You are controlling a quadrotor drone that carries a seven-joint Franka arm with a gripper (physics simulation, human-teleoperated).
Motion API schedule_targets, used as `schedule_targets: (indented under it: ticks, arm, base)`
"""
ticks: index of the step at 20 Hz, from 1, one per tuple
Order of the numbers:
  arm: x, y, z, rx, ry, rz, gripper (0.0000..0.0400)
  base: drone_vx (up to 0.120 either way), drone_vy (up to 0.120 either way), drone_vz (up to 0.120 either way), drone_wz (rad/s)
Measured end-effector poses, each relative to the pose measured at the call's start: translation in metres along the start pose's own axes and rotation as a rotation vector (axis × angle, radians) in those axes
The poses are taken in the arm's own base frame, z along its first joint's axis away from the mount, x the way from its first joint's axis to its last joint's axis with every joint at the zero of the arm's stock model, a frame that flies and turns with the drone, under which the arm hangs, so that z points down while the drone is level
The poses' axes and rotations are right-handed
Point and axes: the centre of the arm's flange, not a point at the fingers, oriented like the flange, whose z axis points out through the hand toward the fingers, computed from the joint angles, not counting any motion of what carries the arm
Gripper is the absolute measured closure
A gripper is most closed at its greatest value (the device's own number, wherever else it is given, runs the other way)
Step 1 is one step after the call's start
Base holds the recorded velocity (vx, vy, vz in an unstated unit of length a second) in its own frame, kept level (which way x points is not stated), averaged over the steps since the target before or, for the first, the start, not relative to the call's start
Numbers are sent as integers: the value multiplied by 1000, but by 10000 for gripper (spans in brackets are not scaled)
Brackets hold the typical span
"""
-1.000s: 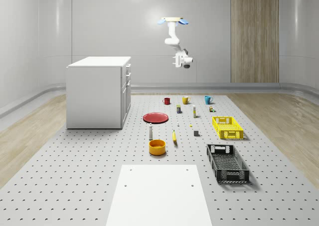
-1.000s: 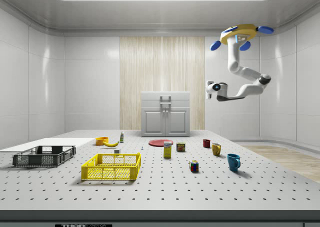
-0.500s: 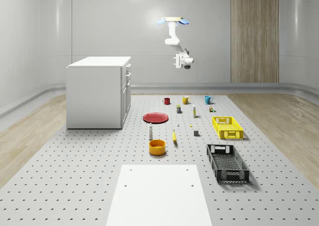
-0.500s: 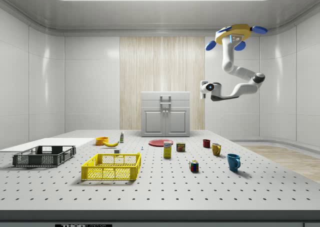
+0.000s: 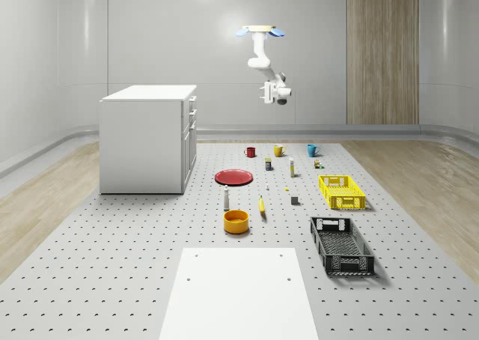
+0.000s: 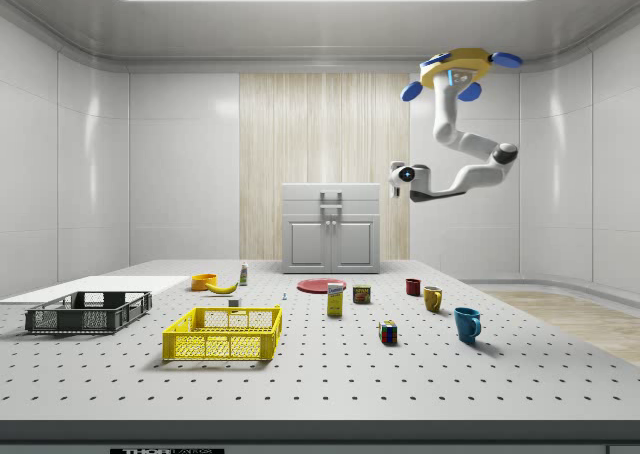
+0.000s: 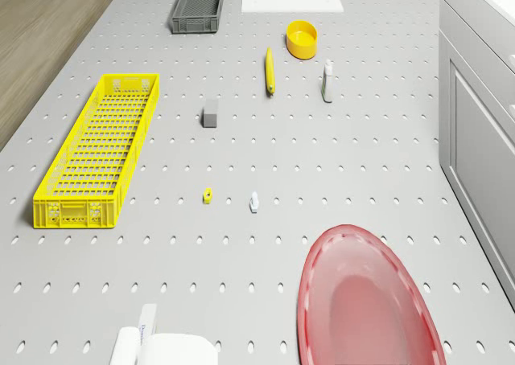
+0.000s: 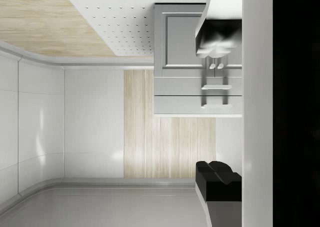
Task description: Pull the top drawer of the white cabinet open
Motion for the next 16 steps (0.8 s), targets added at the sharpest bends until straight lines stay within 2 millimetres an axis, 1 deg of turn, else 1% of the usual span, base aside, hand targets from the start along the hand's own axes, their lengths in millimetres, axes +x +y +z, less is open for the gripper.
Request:
schedule_targets:
  ticks: [12, 13, 16]
  arm:
    - [0, 0, 0, 0, 0, 0, 95]
    - [0, 0, 0, 0, 0, 0, 95]
    - [0, 0, 0, 0, 0, 0, 95]
  base:
    - [120, 0, 0, 0]
    - [0, 0, 0, 0]
    - [120, 0, 0, 0]
